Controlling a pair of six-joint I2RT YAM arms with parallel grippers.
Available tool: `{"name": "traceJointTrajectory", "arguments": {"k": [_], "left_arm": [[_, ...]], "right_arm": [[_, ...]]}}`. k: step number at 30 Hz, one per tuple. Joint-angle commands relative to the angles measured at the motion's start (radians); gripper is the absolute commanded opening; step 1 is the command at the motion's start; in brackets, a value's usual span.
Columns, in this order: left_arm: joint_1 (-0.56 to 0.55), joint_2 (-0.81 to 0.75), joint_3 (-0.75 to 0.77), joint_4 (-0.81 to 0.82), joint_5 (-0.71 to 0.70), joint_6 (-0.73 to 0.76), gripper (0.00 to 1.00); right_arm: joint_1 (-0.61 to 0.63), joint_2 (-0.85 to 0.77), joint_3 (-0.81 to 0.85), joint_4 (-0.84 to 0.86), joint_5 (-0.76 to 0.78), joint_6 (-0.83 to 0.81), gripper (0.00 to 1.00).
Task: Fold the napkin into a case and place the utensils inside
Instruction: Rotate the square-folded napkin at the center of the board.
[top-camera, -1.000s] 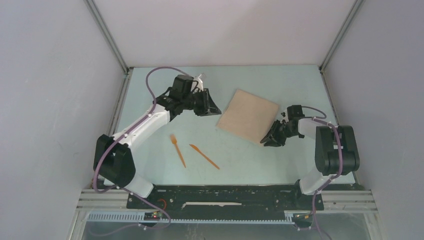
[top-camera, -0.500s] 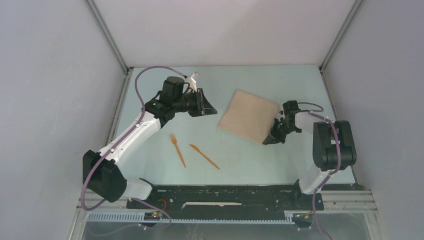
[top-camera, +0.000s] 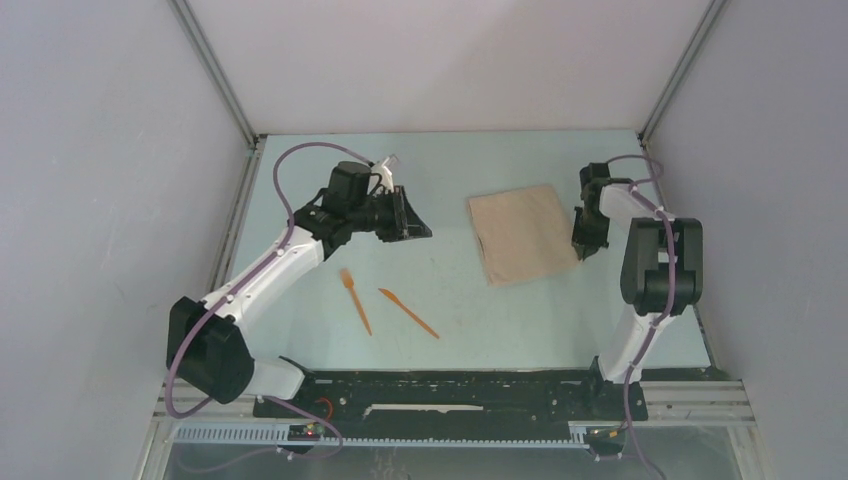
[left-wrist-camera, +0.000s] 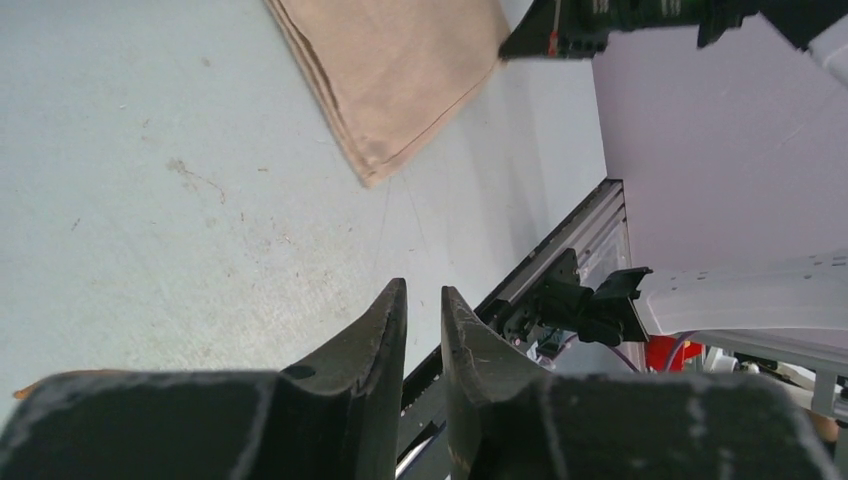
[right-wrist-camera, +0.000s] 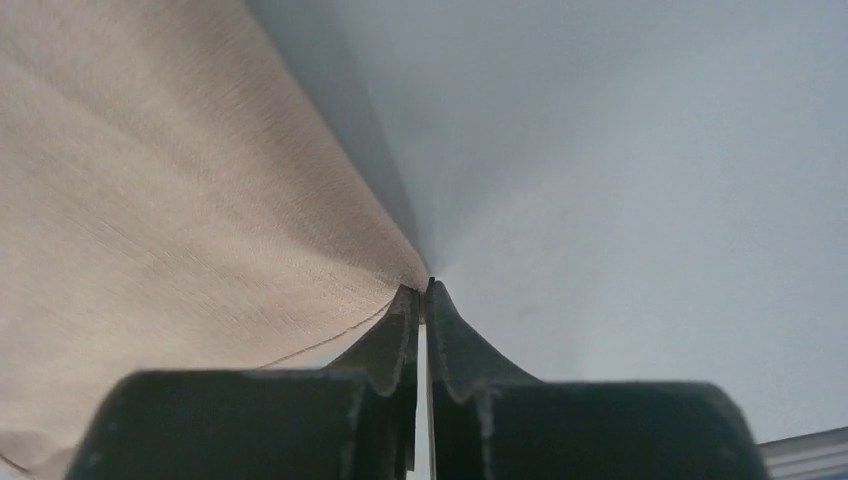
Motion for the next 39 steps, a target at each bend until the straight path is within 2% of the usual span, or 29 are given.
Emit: {"name": "traceJointTrajectory", "arguments": {"k": [1,3,5,6,8,10,12,15,17,19,22,26,32,39], "left_arm": [[0.008,0.014,-0.009,0.034,-0.027,-0.02,0.25],[0.008,0.031,-0.018,0.057,-0.048,-0.021,0.27],[0.006,0.068,-0.017,0.098,-0.065,-0.018,0.31],[0.005,0.099,-0.01,0.121,-0.071,-0.015,0.33],[0.003,0.183,0.041,0.138,-0.072,0.002,0.42],[-0.008,0.289,0.123,0.143,-0.086,0.059,0.5],[-0.02,0.436,0.239,0.106,-0.105,0.119,0.56],[-0.026,0.625,0.484,0.009,-0.113,0.185,0.62],[-0.03,0.747,0.629,-0.089,-0.122,0.238,0.65],[-0.031,0.853,0.782,-0.172,-0.144,0.275,0.65],[-0.031,0.984,0.986,-0.26,-0.153,0.309,0.65],[-0.034,1.083,1.087,-0.266,-0.113,0.283,0.67],[-0.051,1.154,1.102,-0.237,-0.075,0.252,0.68],[-0.051,1.18,1.075,-0.183,-0.046,0.226,0.59]], "right_arm": [[-0.028,0.091,0.247,0.051,0.146,-0.14,0.1],[-0.02,0.162,0.391,0.003,0.175,-0.172,0.19],[-0.012,0.227,0.513,-0.055,0.188,-0.204,0.4],[-0.011,0.247,0.569,-0.094,0.195,-0.207,0.47],[-0.017,0.269,0.671,-0.187,0.203,-0.165,0.54],[-0.016,0.235,0.705,-0.247,0.148,-0.081,0.58],[-0.001,0.127,0.595,-0.192,-0.001,-0.021,0.6],[0.017,-0.117,0.22,0.072,-0.421,0.079,0.63],[0.02,-0.248,0.028,0.239,-0.593,0.147,0.63],[0.051,-0.33,-0.085,0.305,-0.696,0.187,0.63],[0.066,-0.408,-0.144,0.28,-0.699,0.155,0.61],[0.047,-0.492,-0.163,0.218,-0.67,0.087,0.61],[-0.016,-0.551,-0.195,0.207,-0.695,0.061,0.6],[-0.026,-0.564,-0.209,0.208,-0.716,0.067,0.58]]}}
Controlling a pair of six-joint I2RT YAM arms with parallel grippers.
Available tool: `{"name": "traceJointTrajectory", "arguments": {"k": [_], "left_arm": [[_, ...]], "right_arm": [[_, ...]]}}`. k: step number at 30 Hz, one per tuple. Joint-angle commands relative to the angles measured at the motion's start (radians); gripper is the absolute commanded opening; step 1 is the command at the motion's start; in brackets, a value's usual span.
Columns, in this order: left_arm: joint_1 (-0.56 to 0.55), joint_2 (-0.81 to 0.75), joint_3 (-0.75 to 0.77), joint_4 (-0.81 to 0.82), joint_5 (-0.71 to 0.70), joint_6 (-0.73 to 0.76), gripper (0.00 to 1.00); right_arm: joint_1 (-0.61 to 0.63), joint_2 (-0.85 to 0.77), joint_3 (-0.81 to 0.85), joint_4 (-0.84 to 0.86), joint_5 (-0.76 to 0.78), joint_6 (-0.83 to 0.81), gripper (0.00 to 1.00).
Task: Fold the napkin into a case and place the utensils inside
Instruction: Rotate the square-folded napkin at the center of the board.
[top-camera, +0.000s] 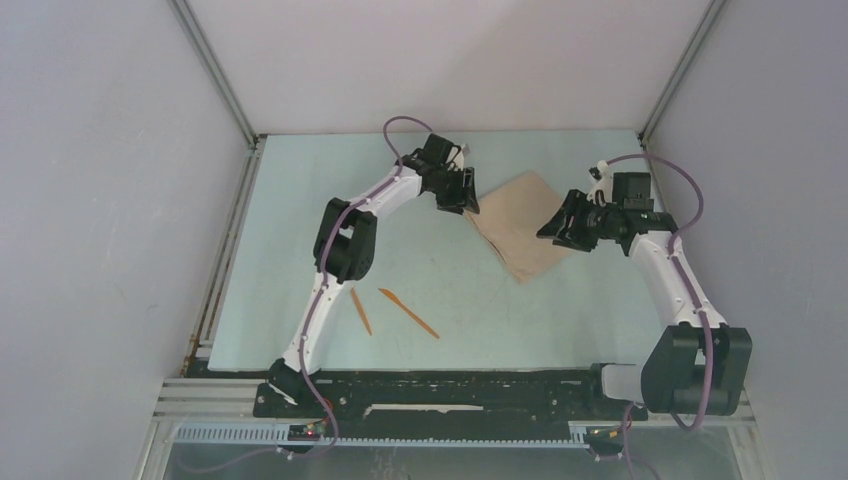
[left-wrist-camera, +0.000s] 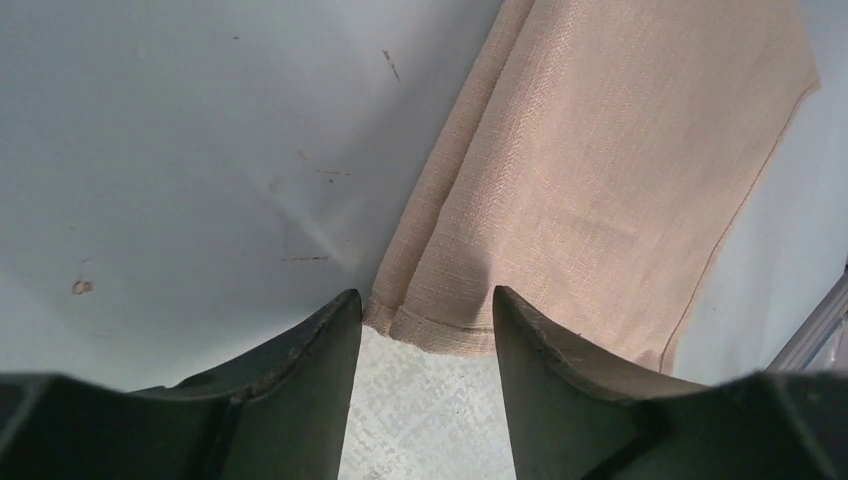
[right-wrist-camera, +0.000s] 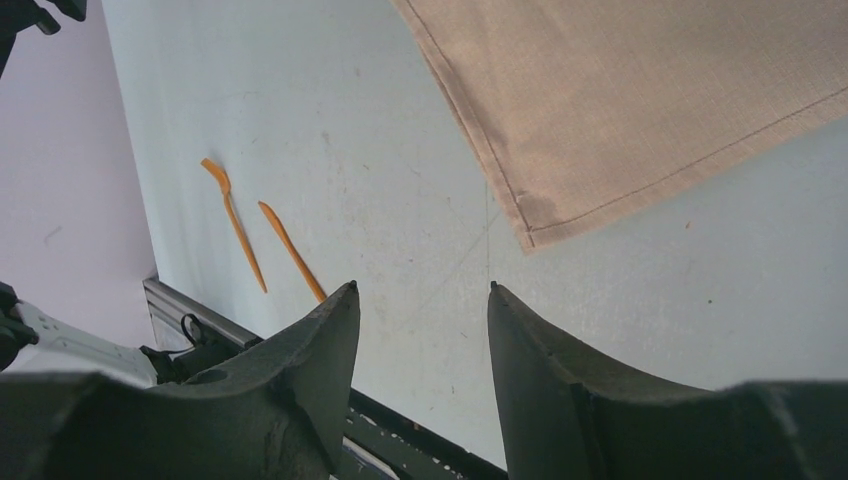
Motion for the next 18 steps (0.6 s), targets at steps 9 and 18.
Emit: {"name": "traceJointTrajectory", "arguments": {"k": [9,18], "left_arm": [[-0.006,-0.061,-0.13,0.05,-0.012,-0.053,0.31],[-0.056,-0.427,-0.852,0.558,-0.036,-0.49,0.13]], "right_arm": [[0.0,-0.034,-0.035,0.017,-0.027,-0.009,0.57],[0.003,0.031,-0.117,-0.031,0.136,0.067,0.54]]}}
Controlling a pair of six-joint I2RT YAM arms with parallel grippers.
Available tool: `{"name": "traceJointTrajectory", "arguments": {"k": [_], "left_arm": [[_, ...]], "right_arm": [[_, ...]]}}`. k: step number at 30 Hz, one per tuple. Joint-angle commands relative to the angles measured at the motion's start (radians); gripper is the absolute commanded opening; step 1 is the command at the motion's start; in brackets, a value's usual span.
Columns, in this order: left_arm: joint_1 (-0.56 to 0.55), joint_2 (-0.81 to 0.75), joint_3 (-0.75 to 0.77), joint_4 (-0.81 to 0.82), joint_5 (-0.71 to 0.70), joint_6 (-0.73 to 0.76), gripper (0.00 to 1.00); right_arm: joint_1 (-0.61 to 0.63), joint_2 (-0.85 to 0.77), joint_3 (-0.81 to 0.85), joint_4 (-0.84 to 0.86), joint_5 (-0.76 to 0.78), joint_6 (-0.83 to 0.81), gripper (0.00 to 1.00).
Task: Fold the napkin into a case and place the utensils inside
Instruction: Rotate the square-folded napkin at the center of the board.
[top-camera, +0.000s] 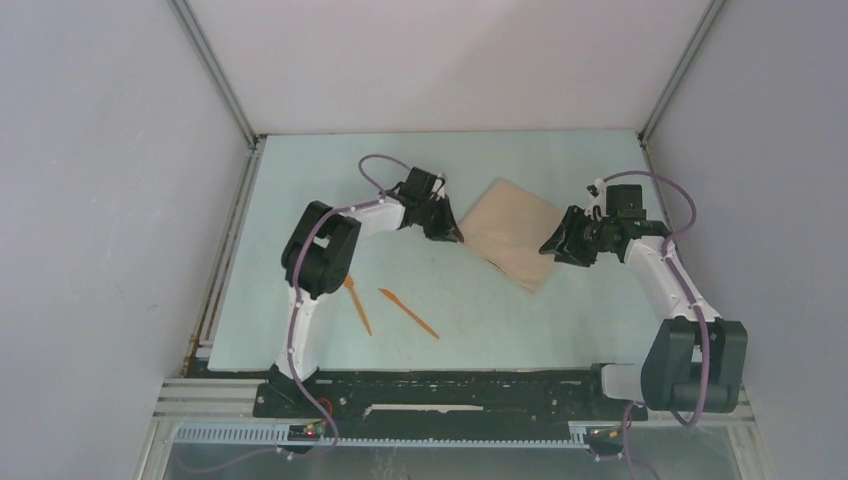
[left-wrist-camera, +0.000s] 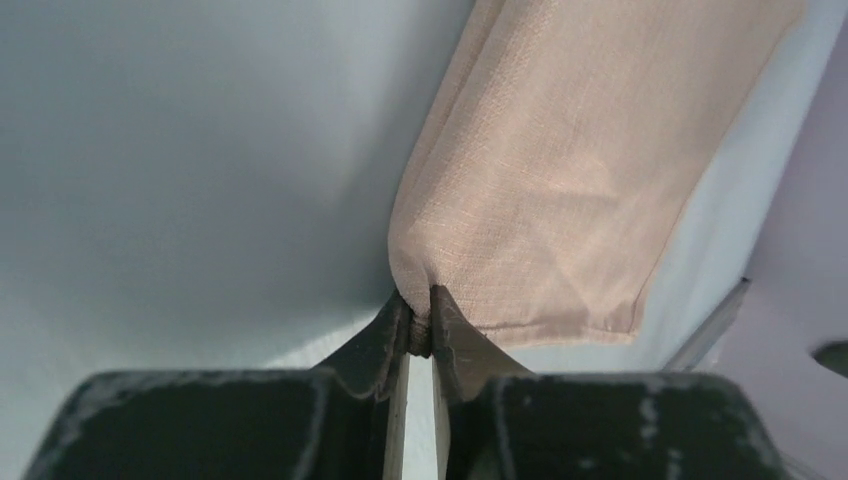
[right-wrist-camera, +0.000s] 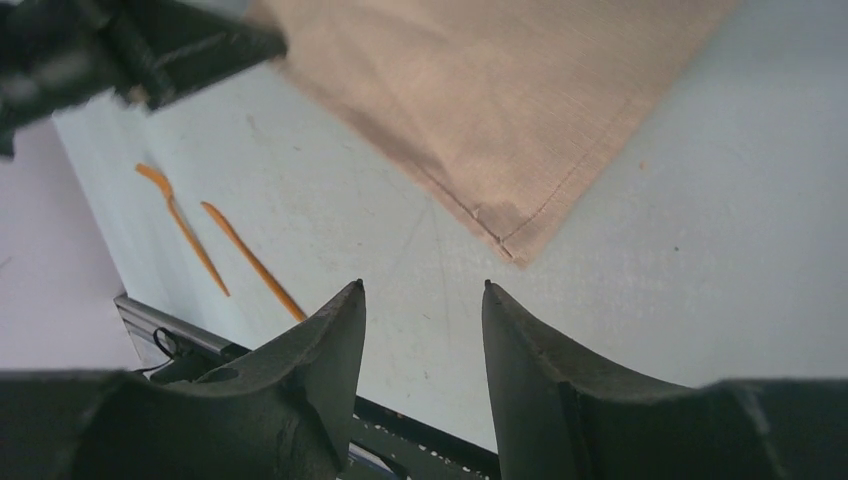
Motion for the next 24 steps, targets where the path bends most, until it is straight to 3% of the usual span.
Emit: {"name": "traceJointTrajectory", "arguments": {"k": [1,7,9,13,17,20,24], "left_arm": [[-0.065,-0.203,-0.373,0.319,-0.043,-0.327,0.13],[-0.272,-0.335,-0.698,0.647,-0.115,-0.691,0.15],[-0.319,-0.375,-0.734,0.662,-0.156,-0.714,0.18],[-0.329,-0.488,-0.808,0.596,-0.121,-0.656,0.48],[-0.312,-0.639,-0.938,0.531,-0.123,-0.544,0.64],[-0.303,-0.717,-0.93,0.507,-0.091,-0.401,0.62],[-0.313,-0.673,-0.826,0.538,0.011,-0.282,0.38]], "right_arm": [[0.003,0.025,-0.057,-0.01,0.07,0.057,0.54],[0.023,0.045,-0.094,0.027,0.082,0.05,0.56],[0.031,0.068,-0.094,0.058,0.026,0.035,0.57],[0.046,0.142,-0.076,0.152,-0.168,0.053,0.6],[0.121,0.244,-0.03,0.238,-0.271,0.092,0.62],[0.17,0.323,0.007,0.302,-0.333,0.109,0.63],[0.199,0.439,0.077,0.356,-0.435,0.136,0.57]]}}
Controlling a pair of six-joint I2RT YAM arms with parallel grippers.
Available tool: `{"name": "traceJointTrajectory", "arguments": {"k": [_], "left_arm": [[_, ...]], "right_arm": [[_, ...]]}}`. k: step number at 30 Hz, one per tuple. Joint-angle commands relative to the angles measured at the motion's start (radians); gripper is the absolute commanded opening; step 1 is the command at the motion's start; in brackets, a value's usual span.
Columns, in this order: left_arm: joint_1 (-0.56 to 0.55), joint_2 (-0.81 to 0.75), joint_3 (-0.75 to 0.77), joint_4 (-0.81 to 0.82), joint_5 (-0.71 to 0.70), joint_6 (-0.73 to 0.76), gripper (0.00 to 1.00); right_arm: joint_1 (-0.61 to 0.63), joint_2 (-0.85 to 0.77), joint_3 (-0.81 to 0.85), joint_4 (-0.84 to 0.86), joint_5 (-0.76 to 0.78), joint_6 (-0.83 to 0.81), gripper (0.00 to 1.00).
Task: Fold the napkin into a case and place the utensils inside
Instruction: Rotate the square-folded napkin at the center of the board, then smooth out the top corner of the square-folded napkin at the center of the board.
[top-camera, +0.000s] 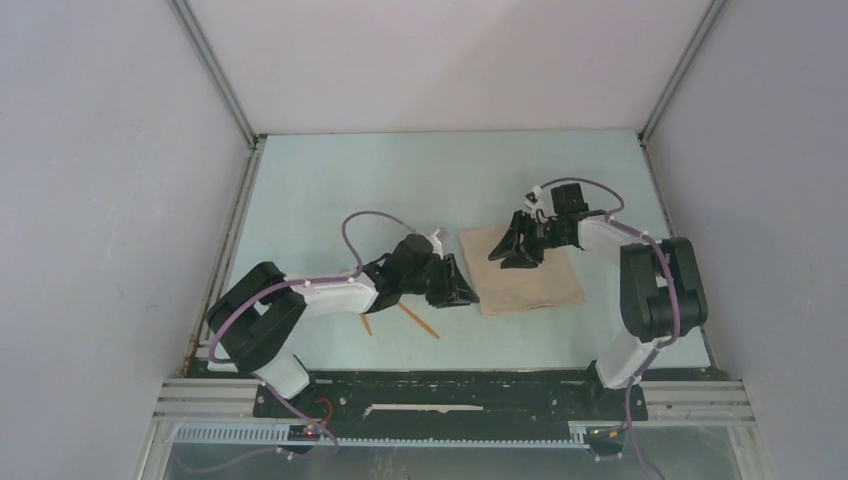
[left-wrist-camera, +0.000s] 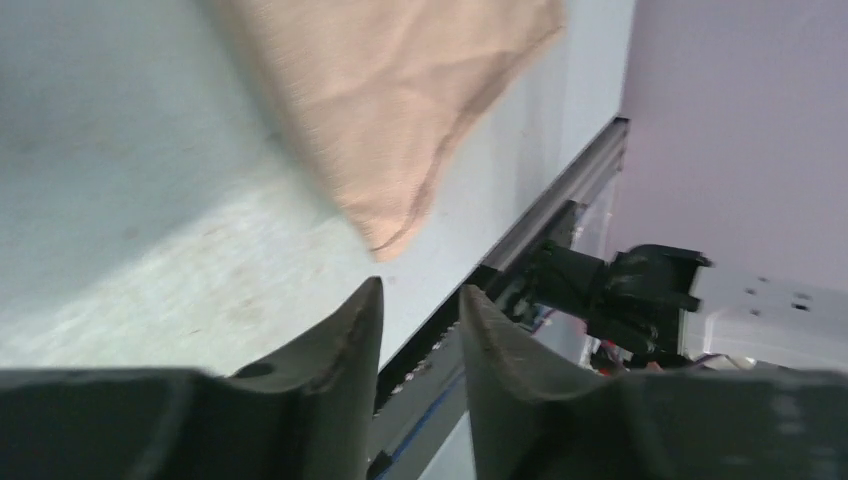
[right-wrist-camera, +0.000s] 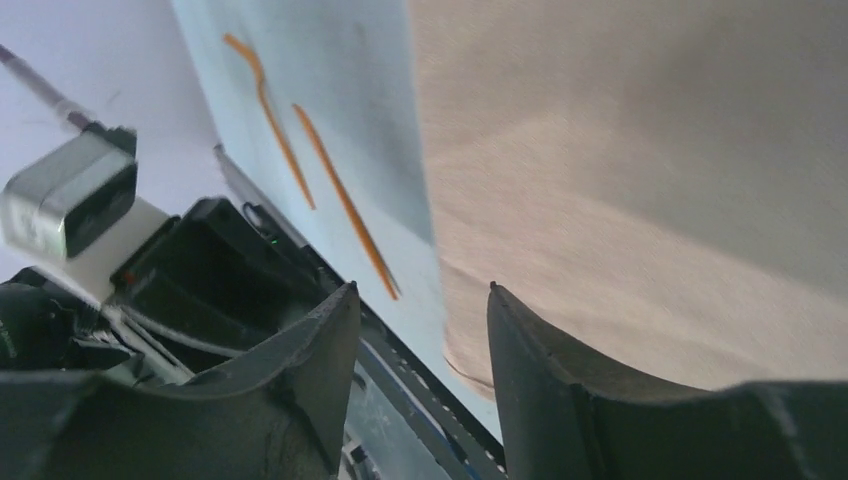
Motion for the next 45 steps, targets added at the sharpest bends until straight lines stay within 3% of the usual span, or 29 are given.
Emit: {"name": "traceJointTrajectory", "arguments": {"k": [1,6,10,16,20,24,29,31,34,37,45], "left_arm": [[-0.015,0.03,0.13,0.041,0.109,0.19,0.34],[-0.019,0.177,0.209,0.078,0.17,0.141,0.21],[-0.02,0.259,0.213,0.125,0.178,0.111,0.21],[-0.025,0.364,0.222,0.158,0.222,0.099,0.19],[-0.033,0.356,0.213,0.116,0.205,0.172,0.26],[-0.054,0.248,0.23,0.0,0.154,0.291,0.43],[-0.063,0.176,0.212,0.01,0.169,0.262,0.5],[-0.068,0.17,0.197,0.04,0.167,0.246,0.46],[-0.071,0.212,0.181,0.074,0.163,0.214,0.31],[-0.071,0.283,0.181,0.104,0.166,0.185,0.24],[-0.07,0.343,0.18,0.046,0.102,0.19,0.18]], "right_arm": [[0.028,0.102,0.097,0.118,-0.169,0.049,0.55],[0.053,0.223,0.174,0.103,-0.237,0.031,0.45],[0.082,0.285,0.223,0.046,-0.262,-0.019,0.38],[0.087,0.317,0.224,0.047,-0.249,-0.014,0.36],[0.087,0.317,0.224,0.041,-0.244,-0.017,0.36],[0.093,0.308,0.224,0.026,-0.243,-0.028,0.36],[0.103,0.305,0.224,0.011,-0.24,-0.042,0.36],[0.108,0.305,0.222,0.007,-0.239,-0.047,0.37],[0.119,0.318,0.224,0.021,-0.241,-0.037,0.36],[0.131,0.341,0.224,0.047,-0.241,-0.019,0.33],[0.123,0.453,0.275,0.104,-0.205,0.041,0.31]]}}
